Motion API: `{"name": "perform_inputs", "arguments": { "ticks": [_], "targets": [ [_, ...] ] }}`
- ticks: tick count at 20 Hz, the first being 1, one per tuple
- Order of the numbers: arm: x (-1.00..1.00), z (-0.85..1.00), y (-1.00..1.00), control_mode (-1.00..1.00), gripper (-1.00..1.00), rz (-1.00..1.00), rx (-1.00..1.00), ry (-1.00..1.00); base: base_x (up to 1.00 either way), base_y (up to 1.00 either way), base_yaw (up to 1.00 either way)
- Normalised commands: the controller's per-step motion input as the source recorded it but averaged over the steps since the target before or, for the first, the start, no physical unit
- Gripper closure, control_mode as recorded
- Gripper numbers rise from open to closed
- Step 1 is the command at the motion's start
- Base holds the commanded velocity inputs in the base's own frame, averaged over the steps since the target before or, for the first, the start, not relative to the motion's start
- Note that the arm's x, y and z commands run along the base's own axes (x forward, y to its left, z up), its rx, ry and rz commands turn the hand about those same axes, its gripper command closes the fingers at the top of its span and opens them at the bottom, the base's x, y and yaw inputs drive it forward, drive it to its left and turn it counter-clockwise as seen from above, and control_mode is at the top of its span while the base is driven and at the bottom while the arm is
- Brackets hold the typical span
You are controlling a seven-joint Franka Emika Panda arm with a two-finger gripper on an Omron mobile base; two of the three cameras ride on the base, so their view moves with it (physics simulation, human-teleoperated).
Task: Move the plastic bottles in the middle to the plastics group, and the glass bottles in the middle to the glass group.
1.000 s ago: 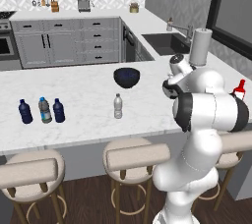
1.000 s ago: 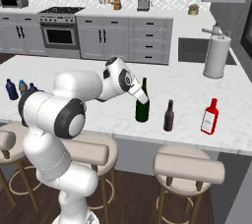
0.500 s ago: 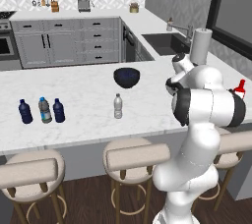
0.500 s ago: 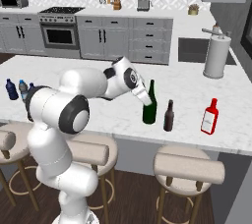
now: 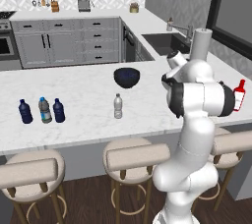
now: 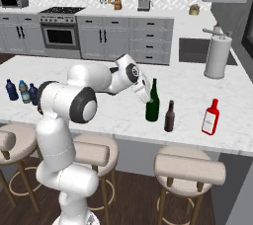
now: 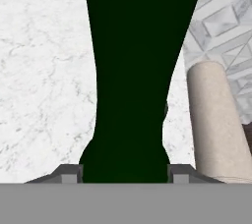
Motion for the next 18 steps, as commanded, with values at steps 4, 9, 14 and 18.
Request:
{"name": "perform_inputs", "arguments": {
  "ticks": [4, 9, 14, 18],
  "targets": [
    [0.0, 0.0, -0.17, -1.0, 1.0, -0.16, 0.0, 0.0, 0.0, 0.0, 0.0],
    [0.0, -0.21, -0.01, -1.0, 1.0, -0.11, 0.0, 0.0, 0.0, 0.0, 0.0],
    [0.0, -0.52, 0.0, -1.0, 1.0, -0.09, 0.0, 0.0, 0.0, 0.0, 0.0],
    [0.0, -0.34, 0.0, -1.0, 1.0, -0.08, 0.0, -0.05, 0.0, 0.0, 0.0]
  ]
}}
